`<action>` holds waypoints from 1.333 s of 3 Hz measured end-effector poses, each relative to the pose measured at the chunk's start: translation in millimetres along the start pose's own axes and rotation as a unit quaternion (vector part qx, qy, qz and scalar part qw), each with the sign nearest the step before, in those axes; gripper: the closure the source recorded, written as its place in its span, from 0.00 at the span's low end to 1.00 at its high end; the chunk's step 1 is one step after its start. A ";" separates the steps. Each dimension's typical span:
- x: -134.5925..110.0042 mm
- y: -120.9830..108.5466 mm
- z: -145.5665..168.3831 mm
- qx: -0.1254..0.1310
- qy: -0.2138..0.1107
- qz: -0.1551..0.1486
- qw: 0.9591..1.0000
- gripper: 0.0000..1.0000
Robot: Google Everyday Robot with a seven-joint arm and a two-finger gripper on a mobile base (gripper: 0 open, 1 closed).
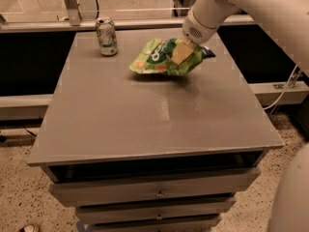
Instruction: Move green rice chip bag near 7up can
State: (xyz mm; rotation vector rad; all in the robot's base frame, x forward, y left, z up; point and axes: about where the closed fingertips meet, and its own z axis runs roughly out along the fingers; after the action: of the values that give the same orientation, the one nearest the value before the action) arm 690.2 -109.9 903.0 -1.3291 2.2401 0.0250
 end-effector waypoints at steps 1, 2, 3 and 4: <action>-21.8 -24.3 19.0 0.026 0.007 0.005 1.000 1.00; -40.0 -39.8 31.4 0.042 0.008 0.004 0.999 1.00; -76.5 -37.8 39.0 0.037 -0.015 -0.007 0.999 1.00; -101.5 -28.7 42.8 0.027 -0.033 -0.016 0.999 1.00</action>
Offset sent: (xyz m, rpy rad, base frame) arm 0.0931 0.0311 0.0099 -0.0568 -0.0954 -0.0692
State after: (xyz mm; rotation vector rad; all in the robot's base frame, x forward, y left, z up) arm 770.3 -30.6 918.8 -1.3161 2.1499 -0.0028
